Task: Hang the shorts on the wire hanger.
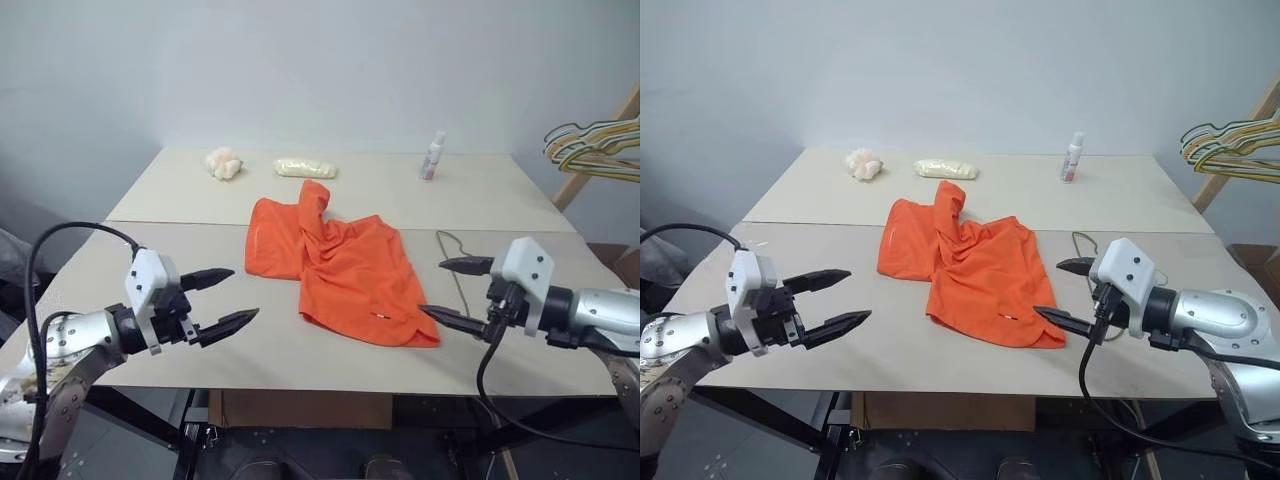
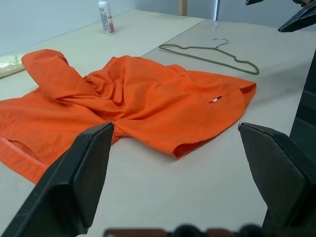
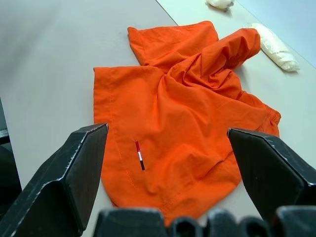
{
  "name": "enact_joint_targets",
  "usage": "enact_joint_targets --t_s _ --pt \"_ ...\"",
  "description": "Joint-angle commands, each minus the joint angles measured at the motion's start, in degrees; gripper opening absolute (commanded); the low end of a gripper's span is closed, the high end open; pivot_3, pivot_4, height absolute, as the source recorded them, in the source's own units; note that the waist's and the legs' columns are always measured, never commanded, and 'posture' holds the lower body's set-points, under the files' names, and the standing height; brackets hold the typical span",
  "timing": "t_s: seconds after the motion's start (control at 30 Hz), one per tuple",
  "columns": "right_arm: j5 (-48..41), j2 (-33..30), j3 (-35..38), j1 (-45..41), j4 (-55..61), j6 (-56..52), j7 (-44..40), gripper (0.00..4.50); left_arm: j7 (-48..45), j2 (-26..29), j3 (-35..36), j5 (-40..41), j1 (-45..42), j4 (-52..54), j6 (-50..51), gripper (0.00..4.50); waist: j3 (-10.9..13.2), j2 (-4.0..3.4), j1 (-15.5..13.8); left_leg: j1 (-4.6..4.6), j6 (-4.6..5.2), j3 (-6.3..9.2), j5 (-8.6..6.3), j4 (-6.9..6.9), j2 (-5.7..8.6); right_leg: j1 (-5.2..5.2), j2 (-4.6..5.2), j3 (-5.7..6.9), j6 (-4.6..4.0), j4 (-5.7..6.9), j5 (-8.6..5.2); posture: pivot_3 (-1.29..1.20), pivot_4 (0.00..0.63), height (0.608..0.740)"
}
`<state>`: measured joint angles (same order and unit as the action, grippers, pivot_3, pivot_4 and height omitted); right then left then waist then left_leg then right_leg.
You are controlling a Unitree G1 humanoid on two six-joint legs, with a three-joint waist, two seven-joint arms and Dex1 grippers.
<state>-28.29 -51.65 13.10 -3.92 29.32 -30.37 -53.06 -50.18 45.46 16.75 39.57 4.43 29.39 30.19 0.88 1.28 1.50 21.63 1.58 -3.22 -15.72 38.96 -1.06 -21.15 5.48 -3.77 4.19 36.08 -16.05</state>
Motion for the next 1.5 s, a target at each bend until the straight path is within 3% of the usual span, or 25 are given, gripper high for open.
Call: enact_joint_targets --t_s 0.03,0.63,0.77,1.0,1.37,1.5 --pt "-0.5 -0.8 1.8 -0.7 1.1 0.5 0.1 4.49 0.4 0.3 1.4 -0.4 -1.3 1.1 -1.3 4.35 0.0 0.00 0.1 0.00 0.00 0.00 0.00 0.00 0.00 0.00 0.00 0.00 0.00 0.00 0.00 -0.08 0.000 0.740" --pt "4.9 -1.5 -0.8 2.4 1.5 5.5 -0.8 4.49 1.3 1.9 1.5 1.5 -3.7 1.4 2.6 4.35 0.0 0.01 0.9 -0.01 0.00 0.01 0.00 0.00 0.00 0.01 -0.01 0.00 0.00 0.01 0.00 -0.06 0.000 0.740" --pt "16.7 -4.2 -6.6 3.3 -2.3 18.8 -2.5 4.49 1.5 1.8 1.3 1.4 -3.5 1.9 2.6 4.35 0.0 0.01 0.9 -0.01 0.00 0.01 0.00 0.00 0.01 0.01 -0.01 0.00 0.00 0.00 0.00 -0.05 0.000 0.740" --pt "27.0 -4.1 -16.4 0.5 -8.6 30.7 -4.0 4.49 1.5 1.4 0.5 1.1 -3.8 1.9 2.2 4.35 0.0 0.02 1.0 -0.02 0.00 -0.01 0.00 0.00 0.00 0.00 -0.02 0.00 0.00 0.01 0.00 -0.05 0.000 0.740" --pt "43.3 1.9 -31.5 -14.4 -26.2 36.2 -3.9 4.49 1.8 -0.2 -1.9 -0.2 -5.1 1.3 0.9 4.35 0.0 0.02 1.2 -0.13 -0.01 -0.05 0.01 -0.01 -0.01 0.03 -0.03 -0.03 -0.03 0.02 0.01 -0.07 0.000 0.740" --pt "48.7 4.2 -34.8 -18.0 -32.1 37.3 -2.3 3.53 1.8 -0.4 -2.3 -0.5 -6.0 0.7 0.8 4.50 0.0 0.02 1.2 -0.15 -0.02 -0.04 0.01 0.00 0.00 0.06 -0.03 -0.03 -0.04 0.04 0.01 -0.07 0.000 0.740"
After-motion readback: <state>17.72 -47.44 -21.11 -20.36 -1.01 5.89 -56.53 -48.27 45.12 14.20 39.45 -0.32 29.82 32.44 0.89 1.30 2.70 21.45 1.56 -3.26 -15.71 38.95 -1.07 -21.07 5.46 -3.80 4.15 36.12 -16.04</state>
